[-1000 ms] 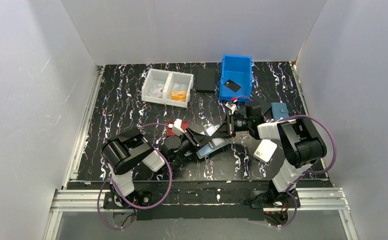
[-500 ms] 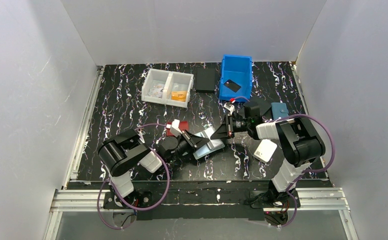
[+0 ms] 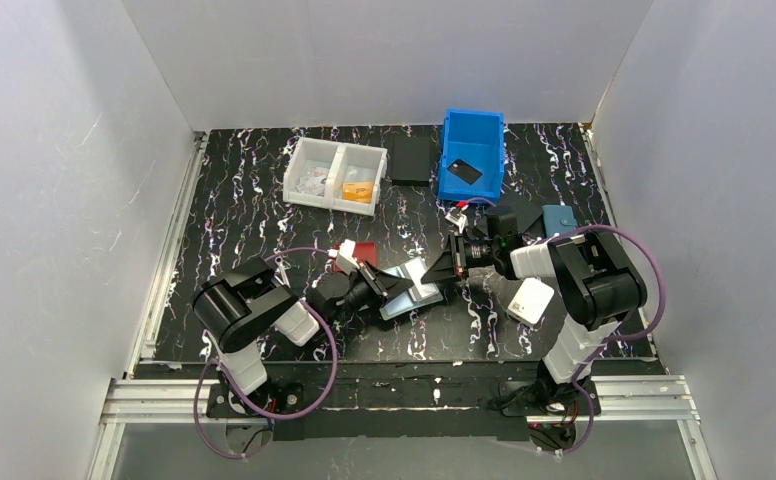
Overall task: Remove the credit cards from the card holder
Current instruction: Remove the credit card from the card holder.
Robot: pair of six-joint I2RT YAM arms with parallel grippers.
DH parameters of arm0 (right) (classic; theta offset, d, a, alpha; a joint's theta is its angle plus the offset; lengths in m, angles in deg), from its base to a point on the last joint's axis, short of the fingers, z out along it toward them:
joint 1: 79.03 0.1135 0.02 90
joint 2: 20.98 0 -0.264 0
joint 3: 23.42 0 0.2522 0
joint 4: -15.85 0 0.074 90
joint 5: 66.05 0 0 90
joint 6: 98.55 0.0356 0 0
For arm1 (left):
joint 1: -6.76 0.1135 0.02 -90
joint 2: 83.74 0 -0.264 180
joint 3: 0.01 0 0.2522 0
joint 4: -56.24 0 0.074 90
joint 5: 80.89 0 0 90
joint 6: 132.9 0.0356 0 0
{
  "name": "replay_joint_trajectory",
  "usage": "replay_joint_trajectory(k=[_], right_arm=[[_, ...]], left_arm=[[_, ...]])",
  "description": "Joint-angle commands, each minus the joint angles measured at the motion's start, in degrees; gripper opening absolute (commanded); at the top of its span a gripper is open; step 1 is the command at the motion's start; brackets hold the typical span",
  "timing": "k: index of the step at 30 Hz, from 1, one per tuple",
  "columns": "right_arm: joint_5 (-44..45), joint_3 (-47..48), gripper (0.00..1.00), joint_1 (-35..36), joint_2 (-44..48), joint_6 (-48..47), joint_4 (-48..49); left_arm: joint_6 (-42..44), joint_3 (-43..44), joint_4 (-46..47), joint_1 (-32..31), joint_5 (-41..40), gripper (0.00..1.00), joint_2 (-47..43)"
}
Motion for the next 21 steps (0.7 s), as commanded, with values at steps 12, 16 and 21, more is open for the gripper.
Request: replay_joint_trajectory(k=[12,16,21], right_arm=[[-0.9,1.8,0.01,-0.8,-1.2,-2.5,-1.6],[-0.5,2.2,0.01,-1.1,-1.4,-3.5,-3.2],[-0.4,2.2,0.02,-1.5,-1.8,-4.0,-3.7]], left_arm=[[2.1,1.2,2.7,3.1,8.4,0.00,-2.1],[1.5,0.2,2.8,3.8,8.4,0.00,-2.6],[1.9,-1.9,2.8,4.9,9.2,0.00,-4.5]])
